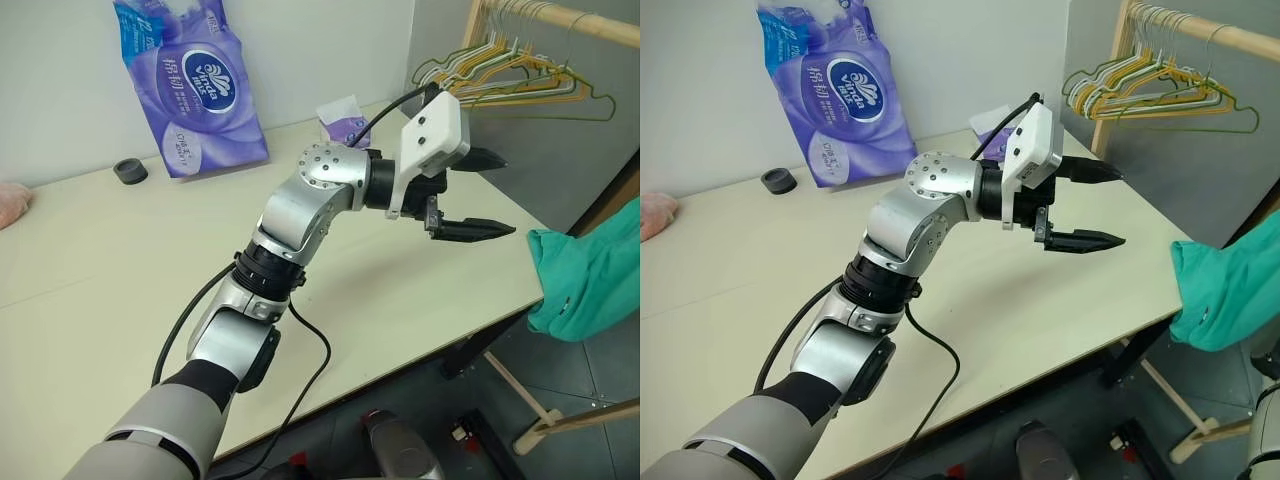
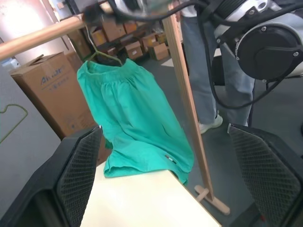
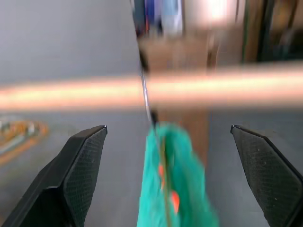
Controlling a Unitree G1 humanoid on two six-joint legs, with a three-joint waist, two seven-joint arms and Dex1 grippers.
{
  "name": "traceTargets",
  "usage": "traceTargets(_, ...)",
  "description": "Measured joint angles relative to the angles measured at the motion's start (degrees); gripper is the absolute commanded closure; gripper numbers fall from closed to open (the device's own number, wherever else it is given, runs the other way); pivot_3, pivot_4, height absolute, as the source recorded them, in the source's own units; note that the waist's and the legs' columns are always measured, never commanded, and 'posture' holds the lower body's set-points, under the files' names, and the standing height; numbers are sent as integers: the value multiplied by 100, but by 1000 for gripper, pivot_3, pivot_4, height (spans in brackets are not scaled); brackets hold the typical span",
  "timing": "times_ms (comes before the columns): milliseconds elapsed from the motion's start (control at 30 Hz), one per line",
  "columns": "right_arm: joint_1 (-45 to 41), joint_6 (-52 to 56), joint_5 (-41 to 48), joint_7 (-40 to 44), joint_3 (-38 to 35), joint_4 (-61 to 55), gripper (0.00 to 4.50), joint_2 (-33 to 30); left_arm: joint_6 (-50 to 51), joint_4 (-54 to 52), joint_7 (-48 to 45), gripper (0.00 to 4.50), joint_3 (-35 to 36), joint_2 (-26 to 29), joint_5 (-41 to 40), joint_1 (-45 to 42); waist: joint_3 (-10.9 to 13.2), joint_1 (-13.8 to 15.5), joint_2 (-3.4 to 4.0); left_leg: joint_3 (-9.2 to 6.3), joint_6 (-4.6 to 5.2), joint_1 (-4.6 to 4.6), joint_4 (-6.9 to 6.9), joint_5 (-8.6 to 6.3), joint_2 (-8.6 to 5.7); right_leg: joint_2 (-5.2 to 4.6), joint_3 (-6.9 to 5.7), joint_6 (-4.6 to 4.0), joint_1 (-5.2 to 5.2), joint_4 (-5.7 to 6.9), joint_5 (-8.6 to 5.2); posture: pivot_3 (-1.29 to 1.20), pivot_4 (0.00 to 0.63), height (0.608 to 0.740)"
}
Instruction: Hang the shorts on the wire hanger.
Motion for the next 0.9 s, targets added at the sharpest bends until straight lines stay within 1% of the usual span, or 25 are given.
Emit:
traceTargets(133,512,-815,-21,599,513,-607,31,140,49,-53,135,0,2,322,124,380,-2,-59,3,1,8,10,-3,-5,2,5,10,0,0,4,0,-353,91,740)
traceTargets(200,1066,-1161,145,1220,912,-1191,31,434,58,-152,504,0,72,618,309,811,-12,-97,-11,-16,8,12,-2,-5,11,17,8,-1,2,4,1,-326,90,740)
traceTargets(233,1224,-1221,221,1378,1060,-1315,31,547,87,-146,626,0,135,710,369,930,-11,-106,-15,-19,6,10,2,-6,14,22,8,-2,2,7,2,-309,89,740)
traceTargets(300,1778,-1399,542,1915,1452,-1713,31,1115,253,-246,1265,0,464,892,527,1344,-13,-104,-20,-31,6,5,7,-8,14,21,2,-23,1,13,16,-288,86,740)
traceTargets(333,1970,-1443,630,2063,1627,-1812,31,1285,283,-259,1469,0,585,954,578,1460,-12,-83,-19,-37,6,5,8,-8,12,17,-4,-27,-1,15,18,-288,86,740)
traceTargets(367,2279,-1606,697,2282,1876,-1961,31,1513,325,-361,1913,0,882,956,626,1714,-14,-44,-17,-42,7,3,6,-8,10,11,-8,-28,-3,13,19,-254,84,740)
traceTargets(500,3209,-2297,634,2860,2913,-2275,31,2079,677,-867,3463,0,1870,1000,931,2817,-16,146,-20,-59,6,-3,29,-10,3,-3,-24,-31,-12,24,21,-186,79,740)
traceTargets(600,3694,-2640,608,3149,3465,-2153,31,2628,972,-1544,4477,0,2429,864,1214,3958,-27,386,-43,-78,2,-13,60,-14,3,-14,-39,-35,-11,38,25,-132,78,740)
traceTargets(667,3784,-3041,397,3167,3853,-1832,31,3042,1022,-1950,5096,0,2744,643,1392,4748,-31,589,-49,-79,1,-12,73,-18,3,-16,-42,-33,-9,34,38,-88,79,740)
traceTargets(733,3771,-3367,198,3143,4094,-1394,31,3404,1082,-2125,5612,0,3050,395,1488,5297,-39,851,-83,-82,1,-13,81,-18,1,-12,-51,-36,-7,33,51,-59,82,740)
traceTargets(833,3605,-3730,24,3114,4243,-805,31,3780,1036,-2127,5927,0,3269,368,1555,5661,-45,1268,-122,-111,-1,-15,87,-16,1,-12,-97,-55,1,30,68,-27,85,740)
traceTargets(900,3463,-3965,-73,3120,4246,-488,31,3891,975,-2132,5950,0,3327,386,1537,5685,-47,1533,-132,-133,-8,-15,90,-10,-2,-12,-112,-65,6,29,77,-9,88,740)
